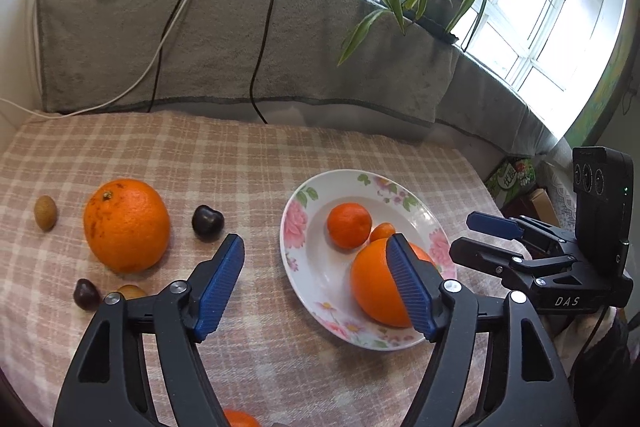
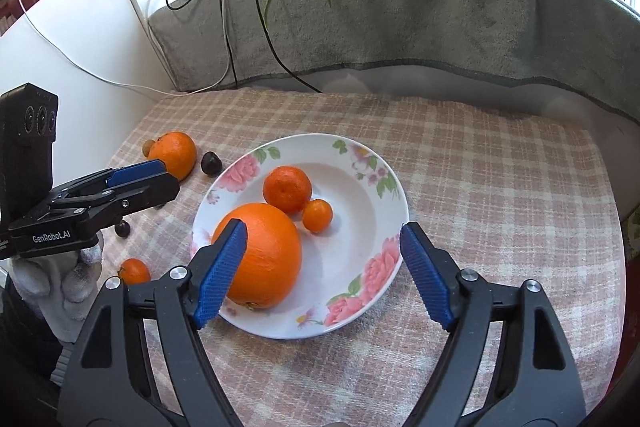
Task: Organize fruits
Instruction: 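Release the tangerine into the plate with the left gripper while the right gripper releases the kumquat, then move the right gripper to the second large orange on the cloth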
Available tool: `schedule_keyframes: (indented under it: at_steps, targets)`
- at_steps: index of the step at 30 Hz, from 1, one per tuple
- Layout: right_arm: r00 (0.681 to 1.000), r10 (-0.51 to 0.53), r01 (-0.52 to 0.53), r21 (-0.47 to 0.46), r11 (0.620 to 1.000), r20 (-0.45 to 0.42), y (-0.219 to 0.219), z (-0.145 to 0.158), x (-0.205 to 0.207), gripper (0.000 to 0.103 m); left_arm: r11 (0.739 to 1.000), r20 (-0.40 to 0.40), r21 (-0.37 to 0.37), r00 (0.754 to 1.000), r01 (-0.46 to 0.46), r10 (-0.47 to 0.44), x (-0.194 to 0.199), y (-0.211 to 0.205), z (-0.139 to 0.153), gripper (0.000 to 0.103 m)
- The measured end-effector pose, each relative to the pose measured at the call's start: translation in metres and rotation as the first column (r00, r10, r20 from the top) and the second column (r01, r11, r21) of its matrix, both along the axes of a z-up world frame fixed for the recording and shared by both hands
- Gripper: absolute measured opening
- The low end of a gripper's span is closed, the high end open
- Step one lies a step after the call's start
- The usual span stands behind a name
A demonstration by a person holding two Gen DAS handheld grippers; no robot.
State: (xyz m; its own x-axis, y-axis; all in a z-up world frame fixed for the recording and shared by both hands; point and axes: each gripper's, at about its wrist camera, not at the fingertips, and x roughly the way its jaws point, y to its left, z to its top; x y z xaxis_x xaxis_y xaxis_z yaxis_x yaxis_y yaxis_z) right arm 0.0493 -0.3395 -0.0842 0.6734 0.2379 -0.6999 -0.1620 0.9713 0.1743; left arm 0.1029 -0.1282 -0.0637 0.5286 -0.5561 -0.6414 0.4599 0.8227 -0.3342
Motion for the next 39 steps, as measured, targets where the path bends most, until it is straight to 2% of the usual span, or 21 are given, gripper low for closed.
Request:
schedule_keyframes:
  at_steps: [7, 15, 26, 31, 39]
  targets:
    - [1.000, 0.010, -0.010, 0.017, 1.000, 0.006, 0.008, 0.007, 0.000, 0.082, 0.999, 0.020, -0.001, 0.999, -0.042, 0.042, -0.002, 0.024, 0.007, 0.075]
    - [0.999, 0.034, -0.035, 0.031, 0.999, 0.021, 0.021, 0.017, 0.002, 0.082, 0.992, 0.036, 0.003, 0.991, -0.128, 0.128, -0.009, 0.072, 0.009, 0.075]
    - [0.995, 0.095, -0.095, 0.087, 0.992, -0.002, 0.047, 0.021, 0.021, 0.082, 0.959, 0.027, 0.013, 0.958, -0.285, 0.284, -0.018, 0.150, 0.000, 0.075]
    - [0.991, 0.134, -0.132, 0.088, 0.987, -0.012, 0.067, 0.023, 0.032, 0.082, 0.950, 0.011, 0.012, 0.950, -0.312, 0.312, -0.017, 0.170, -0.008, 0.075]
    - [0.981, 0.190, -0.187, 0.076, 0.979, -0.032, 0.100, 0.023, 0.050, 0.082, 0.951, -0.012, 0.006, 0.951, -0.310, 0.310, -0.014, 0.175, -0.018, 0.074]
